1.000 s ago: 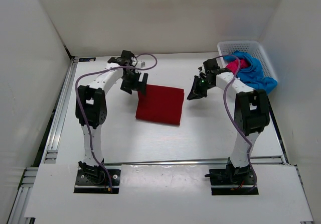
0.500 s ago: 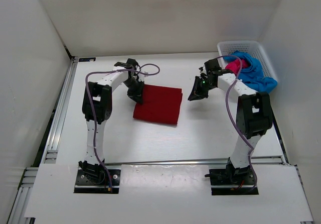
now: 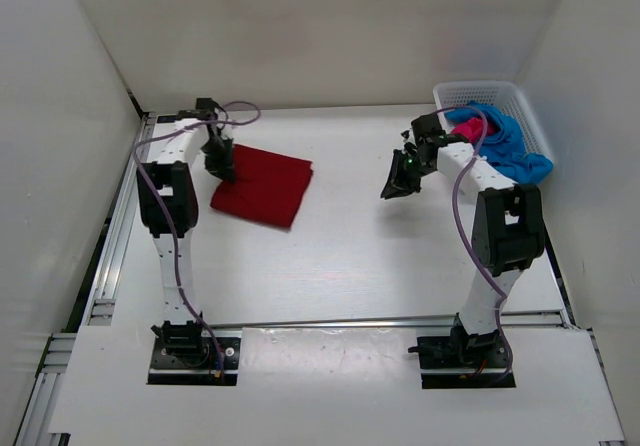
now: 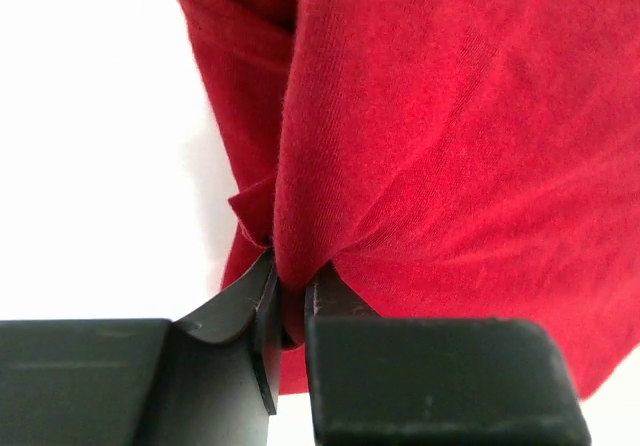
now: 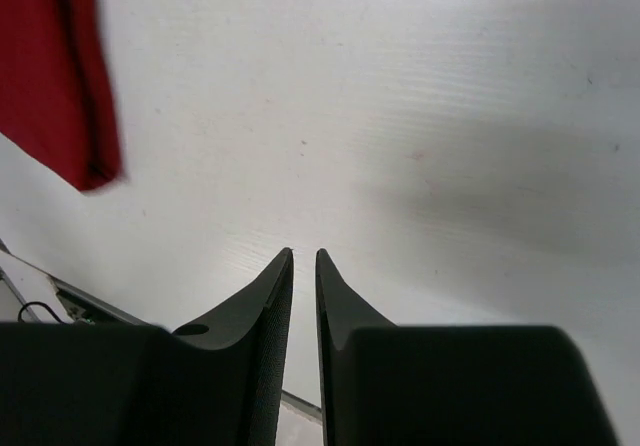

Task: Fold and stack the t-shirts
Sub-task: Put the neatly folded tshirt into the corner of the board with the left arm

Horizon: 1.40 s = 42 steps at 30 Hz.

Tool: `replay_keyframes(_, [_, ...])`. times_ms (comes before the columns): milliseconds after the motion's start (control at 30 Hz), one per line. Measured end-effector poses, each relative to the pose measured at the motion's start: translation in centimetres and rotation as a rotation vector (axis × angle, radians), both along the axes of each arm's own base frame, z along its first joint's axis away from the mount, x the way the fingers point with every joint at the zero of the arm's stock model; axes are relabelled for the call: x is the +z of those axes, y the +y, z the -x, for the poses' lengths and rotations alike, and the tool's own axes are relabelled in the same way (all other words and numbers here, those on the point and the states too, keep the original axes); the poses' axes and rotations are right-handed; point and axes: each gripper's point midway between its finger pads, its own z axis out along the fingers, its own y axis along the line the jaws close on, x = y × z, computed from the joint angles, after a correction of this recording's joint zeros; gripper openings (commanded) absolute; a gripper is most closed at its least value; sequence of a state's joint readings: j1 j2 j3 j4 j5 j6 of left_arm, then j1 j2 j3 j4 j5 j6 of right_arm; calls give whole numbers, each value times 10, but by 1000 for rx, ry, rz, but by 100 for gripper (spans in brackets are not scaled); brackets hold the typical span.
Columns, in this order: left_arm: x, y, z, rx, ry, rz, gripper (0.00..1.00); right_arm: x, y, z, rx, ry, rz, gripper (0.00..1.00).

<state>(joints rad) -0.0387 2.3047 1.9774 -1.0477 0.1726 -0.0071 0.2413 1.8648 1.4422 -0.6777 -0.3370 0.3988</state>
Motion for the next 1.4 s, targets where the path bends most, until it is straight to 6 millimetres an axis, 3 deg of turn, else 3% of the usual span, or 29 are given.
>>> replay_keyframes(133, [0,79,-35,150,-83,-133,11,-1,-6,2,0,11,24,19])
replay_keyframes(300, [-7,173,-66,327,-183,-349,11,4,-8,-1,3,18,44,19])
replay_keyframes(467, [-3,225,-120,439,-350,-488,11,5,-10,-8,10,28,71,19])
replay_keyframes(733, [8,263,-151,540,-506,-562,11,6,-19,-7,15,66,132,19])
replay_keyframes(900, [11,280,-156,582,-548,-587,11,4,-20,-9,19,83,148,19])
replay_keyframes(967, [10,287,-157,596,-558,-597,22,3,-21,-9,20,90,152,19])
replay_keyframes(1000, [9,289,-157,602,-562,-599,48,3,-21,-10,20,91,153,19])
replay_keyframes(1033, [8,291,-157,600,-561,-603,64,2,-21,-10,20,92,156,19])
replay_keyframes(1133, [9,297,-154,614,-559,-625,93,3,-21,-11,20,90,156,19])
replay_keyframes(1400, [31,320,-142,714,-573,-752,100,3,-21,-11,25,90,155,19])
